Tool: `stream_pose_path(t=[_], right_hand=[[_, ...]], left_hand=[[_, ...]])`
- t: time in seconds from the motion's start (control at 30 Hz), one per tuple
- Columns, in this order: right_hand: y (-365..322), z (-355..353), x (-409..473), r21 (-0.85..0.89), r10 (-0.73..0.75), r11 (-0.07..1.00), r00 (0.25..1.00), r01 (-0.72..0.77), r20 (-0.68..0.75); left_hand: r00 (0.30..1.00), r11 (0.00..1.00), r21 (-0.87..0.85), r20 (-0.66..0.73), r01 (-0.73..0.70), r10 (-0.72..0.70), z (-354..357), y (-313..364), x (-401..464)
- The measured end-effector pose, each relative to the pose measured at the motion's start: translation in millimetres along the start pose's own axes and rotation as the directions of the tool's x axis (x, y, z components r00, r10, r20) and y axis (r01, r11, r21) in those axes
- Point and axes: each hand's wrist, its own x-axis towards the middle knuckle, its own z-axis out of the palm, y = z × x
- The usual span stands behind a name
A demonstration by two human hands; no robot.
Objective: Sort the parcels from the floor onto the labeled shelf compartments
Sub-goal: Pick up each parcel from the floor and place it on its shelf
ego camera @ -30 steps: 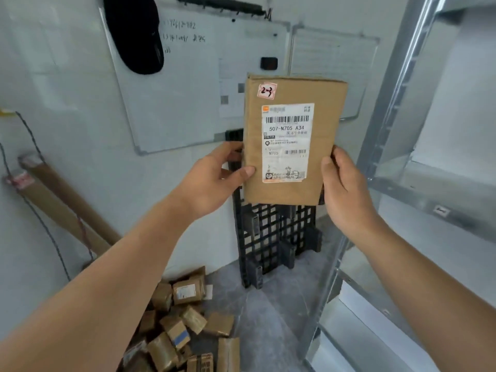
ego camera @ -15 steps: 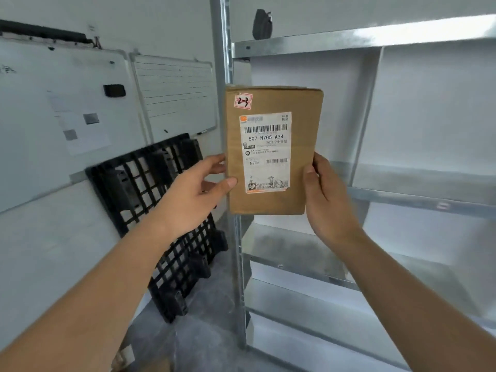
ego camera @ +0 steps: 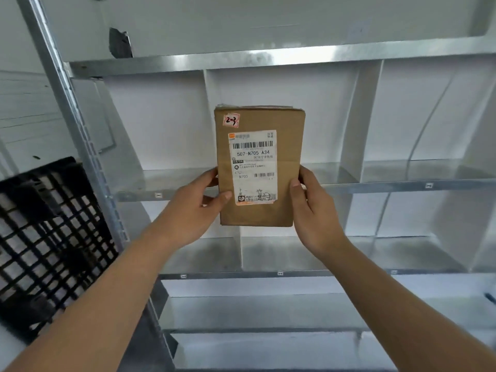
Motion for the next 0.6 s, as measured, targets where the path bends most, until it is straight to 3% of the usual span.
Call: stream_pose_path(t=[0.17,0.6], right_hand=[[46.2,-110.6,12.1,-0.058,0.048,0.997,0.998,-0.05,-0.046],[153.1,-260.9,29.3,-0.091,0.196,0.971,0.952,-0.222,-0.234]], left_hand=[[0.998,0.999,-0.034,0.057,-0.016,0.018,101.7,63.4,38.0],[0.975,0.984,-0.167,0.2,-0.063,0.097,268.1,124.5,122.1]])
